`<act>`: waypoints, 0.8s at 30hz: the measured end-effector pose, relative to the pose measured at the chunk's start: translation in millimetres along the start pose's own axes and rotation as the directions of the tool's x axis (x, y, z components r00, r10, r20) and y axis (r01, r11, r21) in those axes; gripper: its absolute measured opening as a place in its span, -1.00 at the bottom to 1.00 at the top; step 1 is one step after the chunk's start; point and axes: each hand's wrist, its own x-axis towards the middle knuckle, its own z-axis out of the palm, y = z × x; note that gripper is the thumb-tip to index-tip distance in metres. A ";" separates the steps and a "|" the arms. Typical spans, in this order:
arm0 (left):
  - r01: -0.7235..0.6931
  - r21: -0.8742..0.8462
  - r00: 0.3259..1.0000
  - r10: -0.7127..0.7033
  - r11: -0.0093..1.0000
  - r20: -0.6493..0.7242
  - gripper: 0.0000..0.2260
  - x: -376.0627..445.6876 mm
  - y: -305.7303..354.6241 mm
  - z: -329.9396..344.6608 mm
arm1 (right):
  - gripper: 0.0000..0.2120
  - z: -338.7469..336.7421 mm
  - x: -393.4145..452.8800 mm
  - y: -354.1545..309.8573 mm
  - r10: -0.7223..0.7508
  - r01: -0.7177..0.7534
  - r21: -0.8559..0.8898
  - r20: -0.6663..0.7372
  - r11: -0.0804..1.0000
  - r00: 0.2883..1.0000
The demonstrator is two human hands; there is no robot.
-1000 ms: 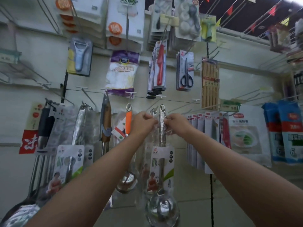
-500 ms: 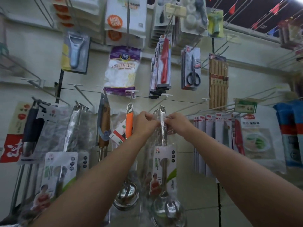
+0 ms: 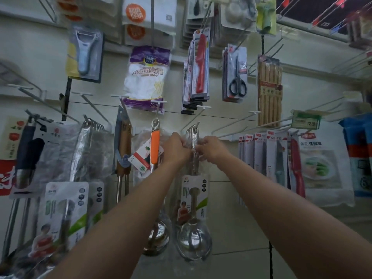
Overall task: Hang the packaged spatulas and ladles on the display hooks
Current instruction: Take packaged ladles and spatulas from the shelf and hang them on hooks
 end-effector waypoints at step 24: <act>0.025 0.031 0.997 -0.023 0.999 -0.074 -0.66 -81.6 -17.1 -3.1 | -0.27 -2.0 -78.1 59.3 0.105 -0.110 0.065 0.069 0.992 0.992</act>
